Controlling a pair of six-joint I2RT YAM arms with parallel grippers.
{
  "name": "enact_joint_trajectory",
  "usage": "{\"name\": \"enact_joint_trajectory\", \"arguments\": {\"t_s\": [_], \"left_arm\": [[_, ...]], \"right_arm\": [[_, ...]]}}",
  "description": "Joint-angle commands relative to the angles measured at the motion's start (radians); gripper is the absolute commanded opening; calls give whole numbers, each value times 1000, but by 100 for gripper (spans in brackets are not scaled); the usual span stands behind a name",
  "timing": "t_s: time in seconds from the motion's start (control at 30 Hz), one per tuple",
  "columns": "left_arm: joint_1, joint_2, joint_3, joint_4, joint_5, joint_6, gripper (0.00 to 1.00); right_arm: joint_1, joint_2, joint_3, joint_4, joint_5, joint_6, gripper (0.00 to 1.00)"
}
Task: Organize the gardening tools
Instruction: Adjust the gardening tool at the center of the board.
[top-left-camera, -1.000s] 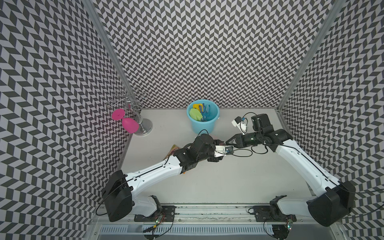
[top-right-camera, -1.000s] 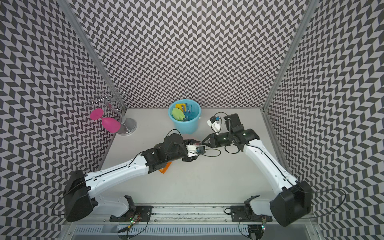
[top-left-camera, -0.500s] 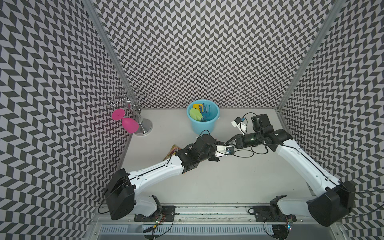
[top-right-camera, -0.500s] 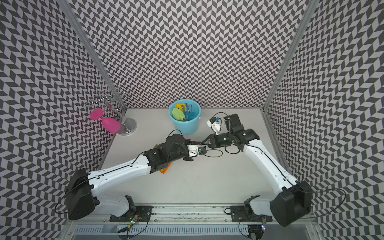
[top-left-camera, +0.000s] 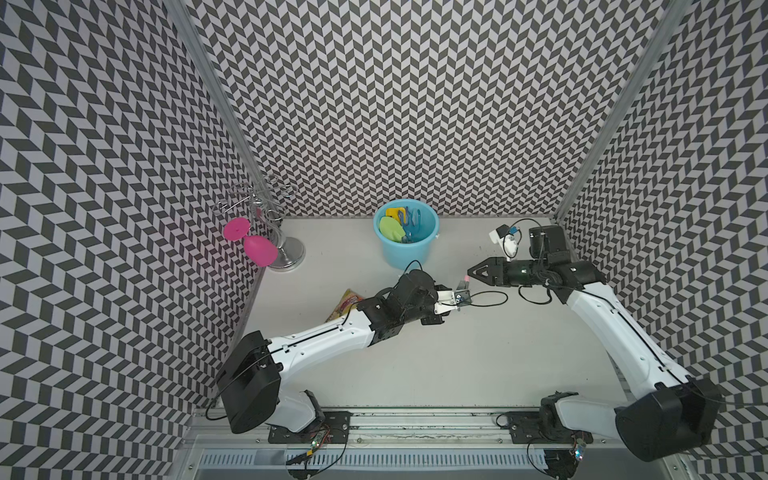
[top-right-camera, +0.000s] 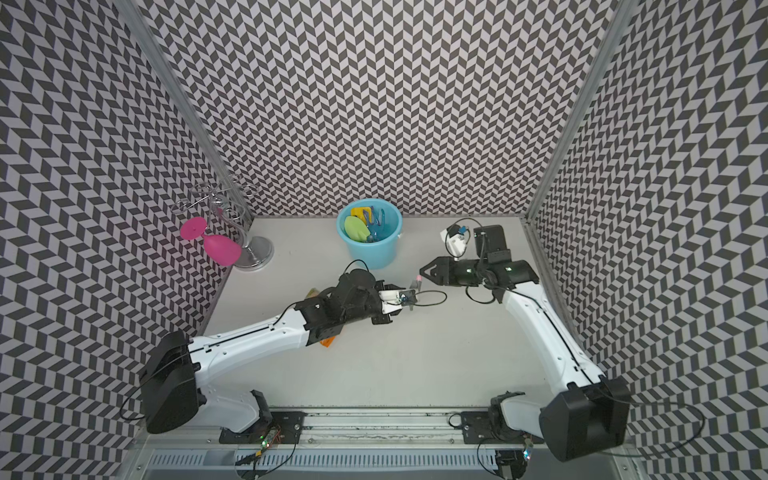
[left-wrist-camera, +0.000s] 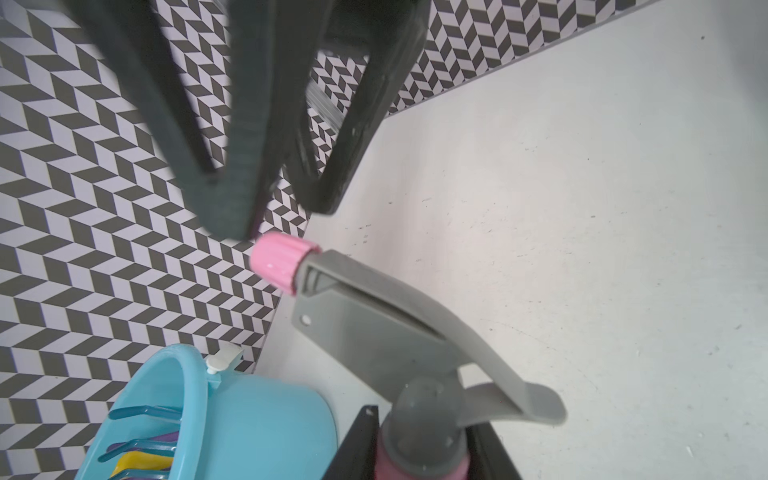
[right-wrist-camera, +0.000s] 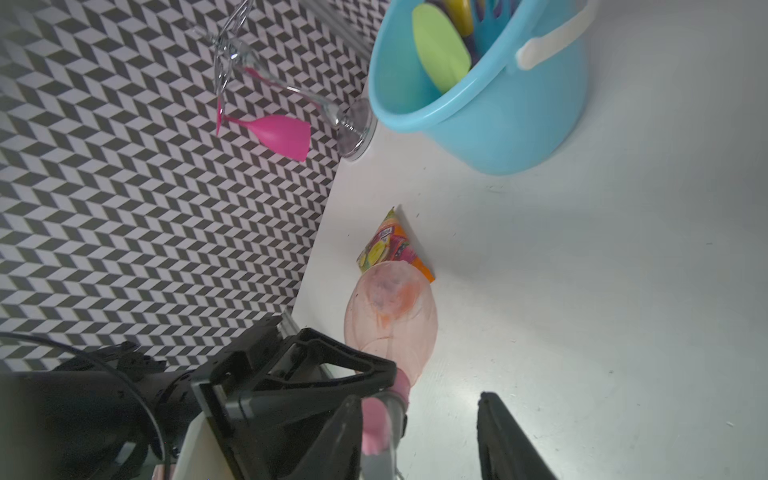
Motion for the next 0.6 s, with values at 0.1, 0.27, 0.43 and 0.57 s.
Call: {"name": "enact_joint_trajectory", "arguments": {"t_s": [0.1,0.27,0.43,0.57], "left_arm": [[63,68,32,249,122,-302,0],[136,147,38,489,149,-492,0],[215,235,24,753,177,-654,1],[248,319,64,856,187,-729,2]], "right_arm": [[-124,-162,-116,153,143,107,48],[-131,-277,-277,302,167,170,48],[-131,-360,-374,379,191,192,48],[-132,-385,-407,387,195,184,48]]}}
